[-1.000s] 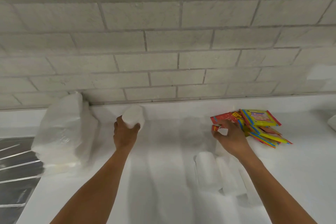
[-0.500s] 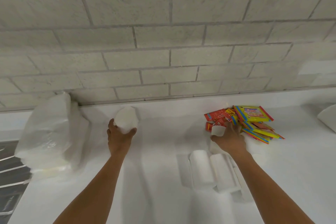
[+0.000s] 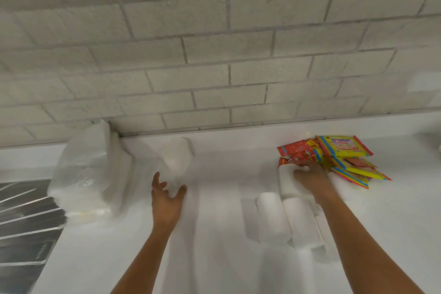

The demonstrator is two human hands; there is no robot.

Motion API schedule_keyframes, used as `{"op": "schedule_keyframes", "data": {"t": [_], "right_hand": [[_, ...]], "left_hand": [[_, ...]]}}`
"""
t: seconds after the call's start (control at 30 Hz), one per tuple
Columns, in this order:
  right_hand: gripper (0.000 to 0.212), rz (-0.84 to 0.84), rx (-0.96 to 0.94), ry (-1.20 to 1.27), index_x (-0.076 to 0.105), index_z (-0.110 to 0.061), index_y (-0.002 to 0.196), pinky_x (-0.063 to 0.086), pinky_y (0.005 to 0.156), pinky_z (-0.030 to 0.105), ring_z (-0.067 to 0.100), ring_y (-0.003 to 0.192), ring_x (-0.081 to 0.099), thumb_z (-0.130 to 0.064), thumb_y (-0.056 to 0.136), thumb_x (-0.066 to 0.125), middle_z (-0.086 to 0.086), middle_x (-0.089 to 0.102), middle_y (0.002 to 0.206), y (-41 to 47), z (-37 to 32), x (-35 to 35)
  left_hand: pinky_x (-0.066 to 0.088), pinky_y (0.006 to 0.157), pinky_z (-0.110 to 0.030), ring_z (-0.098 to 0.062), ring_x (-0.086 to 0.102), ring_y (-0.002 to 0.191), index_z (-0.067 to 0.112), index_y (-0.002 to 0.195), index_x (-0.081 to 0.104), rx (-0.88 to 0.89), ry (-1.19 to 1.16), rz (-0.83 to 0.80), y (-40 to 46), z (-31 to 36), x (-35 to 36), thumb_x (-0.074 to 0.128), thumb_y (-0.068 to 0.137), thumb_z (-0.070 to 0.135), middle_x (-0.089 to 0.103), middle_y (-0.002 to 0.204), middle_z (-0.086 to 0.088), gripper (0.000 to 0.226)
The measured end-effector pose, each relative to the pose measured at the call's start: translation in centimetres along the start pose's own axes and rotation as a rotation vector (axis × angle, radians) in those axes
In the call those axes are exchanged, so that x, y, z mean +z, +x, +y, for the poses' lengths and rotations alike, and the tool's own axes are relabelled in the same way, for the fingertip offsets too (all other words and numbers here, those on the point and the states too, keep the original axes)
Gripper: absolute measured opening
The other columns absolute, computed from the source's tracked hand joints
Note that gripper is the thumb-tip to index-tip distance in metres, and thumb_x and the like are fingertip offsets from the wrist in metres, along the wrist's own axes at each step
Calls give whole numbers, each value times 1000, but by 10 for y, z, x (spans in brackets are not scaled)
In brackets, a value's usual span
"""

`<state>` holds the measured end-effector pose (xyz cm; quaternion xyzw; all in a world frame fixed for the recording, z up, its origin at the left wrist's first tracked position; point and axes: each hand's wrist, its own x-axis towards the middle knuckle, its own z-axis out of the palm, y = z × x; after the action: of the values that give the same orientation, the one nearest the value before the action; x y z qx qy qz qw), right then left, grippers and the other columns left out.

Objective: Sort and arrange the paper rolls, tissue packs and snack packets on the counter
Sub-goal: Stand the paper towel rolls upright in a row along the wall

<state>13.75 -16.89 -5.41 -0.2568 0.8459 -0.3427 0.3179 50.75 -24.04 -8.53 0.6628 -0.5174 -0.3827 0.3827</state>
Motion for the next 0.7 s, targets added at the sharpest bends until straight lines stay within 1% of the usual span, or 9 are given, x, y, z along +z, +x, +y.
{"op": "schedule_keyframes", "data": {"t": [0.07, 0.1, 0.17, 0.3, 0.43, 0.5, 0.53, 0.6, 0.7], "right_hand": [[22, -27, 2, 94, 65, -25, 91, 50, 68, 32, 30, 88, 61, -20, 70, 65, 19, 61, 116, -4, -1, -1], [20, -42, -2, 133, 65, -24, 88, 48, 66, 31, 29, 82, 60, -14, 71, 69, 19, 64, 111, -5, -2, -1], [32, -75, -5, 201, 63, -23, 96, 48, 66, 31, 29, 84, 60, -7, 71, 74, 15, 64, 112, -8, -3, -1], [63, -123, -76, 215, 50, -22, 121, 48, 68, 31, 32, 99, 59, -2, 69, 79, 9, 56, 116, -15, -11, 1], [63, -182, -183, 254, 49, -23, 118, 44, 58, 25, 12, 80, 55, 9, 71, 74, 10, 57, 112, -29, -22, 0], [66, -213, -270, 257, 53, -23, 122, 45, 60, 18, 8, 87, 56, 12, 70, 73, 5, 57, 114, -38, -29, -2], [69, -228, -320, 260, 54, -25, 124, 46, 64, 16, 10, 94, 57, 12, 69, 73, 1, 57, 114, -43, -32, -2], [73, -260, -411, 294, 56, -35, 124, 52, 76, 23, 20, 107, 59, 10, 69, 73, -3, 58, 112, -55, -40, -4], [76, -360, -519, 378, 55, -45, 123, 57, 88, 38, 24, 110, 61, 6, 71, 74, 0, 61, 119, -78, -54, -5]], "left_hand": [[48, 93, -40, -25, 54, 114, 35, 153, 18, -2, -8, -32, -9, 0, -1, 75, 86, 29, 47, 140, -4, 88], [47, 91, -37, -24, 54, 112, 35, 153, 18, 1, -11, -49, -13, 1, -1, 74, 87, 28, 47, 139, -3, 87], [46, 89, -34, -22, 54, 109, 36, 153, 19, 14, -19, -83, -23, 6, 1, 74, 88, 27, 47, 137, -1, 85], [45, 80, -25, -19, 57, 106, 38, 150, 24, 48, -36, -156, -43, 20, 8, 74, 87, 28, 50, 133, 3, 81], [48, 76, -20, -13, 58, 106, 43, 146, 30, 114, -47, -280, -64, 39, 16, 73, 88, 32, 51, 132, 9, 74], [48, 70, -13, -11, 59, 107, 44, 143, 35, 153, -52, -327, -74, 52, 21, 73, 88, 31, 51, 132, 11, 69], [48, 67, -11, -10, 59, 107, 44, 142, 37, 172, -58, -350, -79, 59, 23, 74, 88, 30, 52, 131, 13, 67], [50, 66, -8, -8, 58, 109, 44, 140, 39, 207, -80, -392, -87, 74, 26, 75, 86, 29, 51, 130, 16, 67], [52, 74, -13, -5, 56, 112, 45, 142, 36, 233, -138, -454, -94, 93, 26, 79, 83, 30, 49, 130, 20, 74]]}}
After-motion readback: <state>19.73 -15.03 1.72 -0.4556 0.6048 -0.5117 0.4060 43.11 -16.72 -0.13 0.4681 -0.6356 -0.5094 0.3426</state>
